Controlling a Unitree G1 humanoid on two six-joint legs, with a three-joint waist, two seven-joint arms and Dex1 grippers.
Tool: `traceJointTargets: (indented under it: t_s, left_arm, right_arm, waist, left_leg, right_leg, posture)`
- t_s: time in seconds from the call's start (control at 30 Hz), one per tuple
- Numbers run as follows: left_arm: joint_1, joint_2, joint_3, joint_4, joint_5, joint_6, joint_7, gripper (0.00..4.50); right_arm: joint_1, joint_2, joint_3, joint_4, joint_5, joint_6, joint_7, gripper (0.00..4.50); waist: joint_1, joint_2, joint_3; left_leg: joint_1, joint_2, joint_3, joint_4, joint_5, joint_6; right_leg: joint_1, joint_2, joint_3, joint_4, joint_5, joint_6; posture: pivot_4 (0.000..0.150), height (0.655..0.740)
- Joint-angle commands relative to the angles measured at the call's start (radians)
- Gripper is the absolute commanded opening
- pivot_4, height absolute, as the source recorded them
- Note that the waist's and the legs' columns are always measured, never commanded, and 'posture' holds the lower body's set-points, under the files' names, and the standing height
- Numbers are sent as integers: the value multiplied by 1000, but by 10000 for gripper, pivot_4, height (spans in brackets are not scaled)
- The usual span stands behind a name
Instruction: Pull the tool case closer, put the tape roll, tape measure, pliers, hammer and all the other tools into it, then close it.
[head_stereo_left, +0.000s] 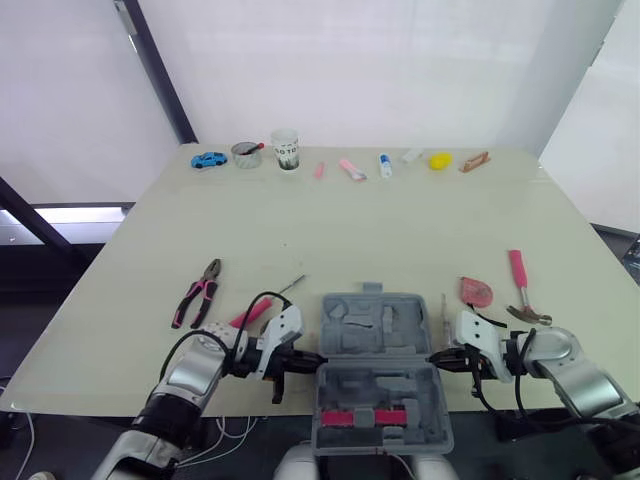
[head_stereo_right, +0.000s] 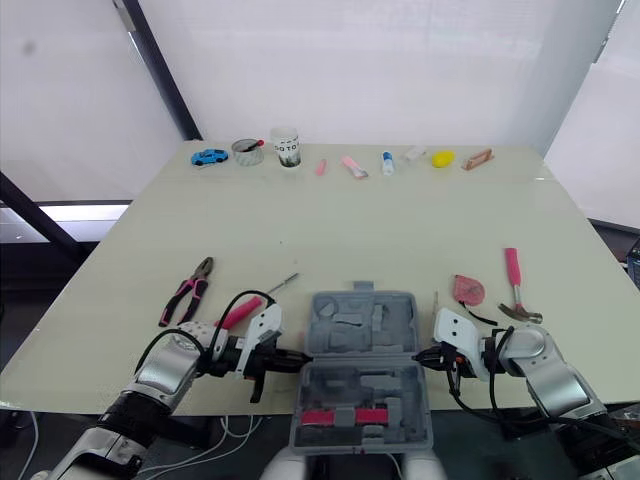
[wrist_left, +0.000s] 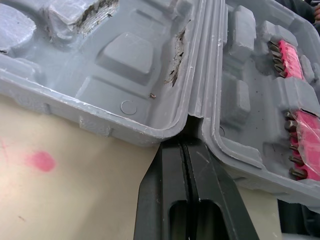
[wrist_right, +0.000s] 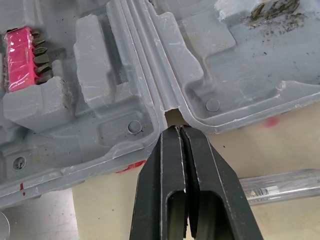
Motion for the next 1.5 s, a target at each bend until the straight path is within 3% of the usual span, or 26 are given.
traceJointTargets:
  t_s: [0.03, 1.5]
  left_arm:
    - [-22, -31, -10, 4, 0, -25, 24, 0]
    - [-24, -9, 3, 38, 18, -43, 1, 0]
  right_arm:
    - [-23, 23, 8, -34, 34, -21, 9, 829]
    - [-36, 38, 12, -8, 33, -43, 11, 829]
  waist:
    - [0, 0, 0]
    - [-2, 0, 0]
  left_leg:
    - [0, 0, 0, 0, 0, 0]
    - [0, 0, 0, 0, 0, 0]
  right_leg:
    - [0, 0, 0, 0, 0, 0]
    - [0, 0, 0, 0, 0, 0]
  posture:
    - [1500, 7400]
    - [1500, 7400]
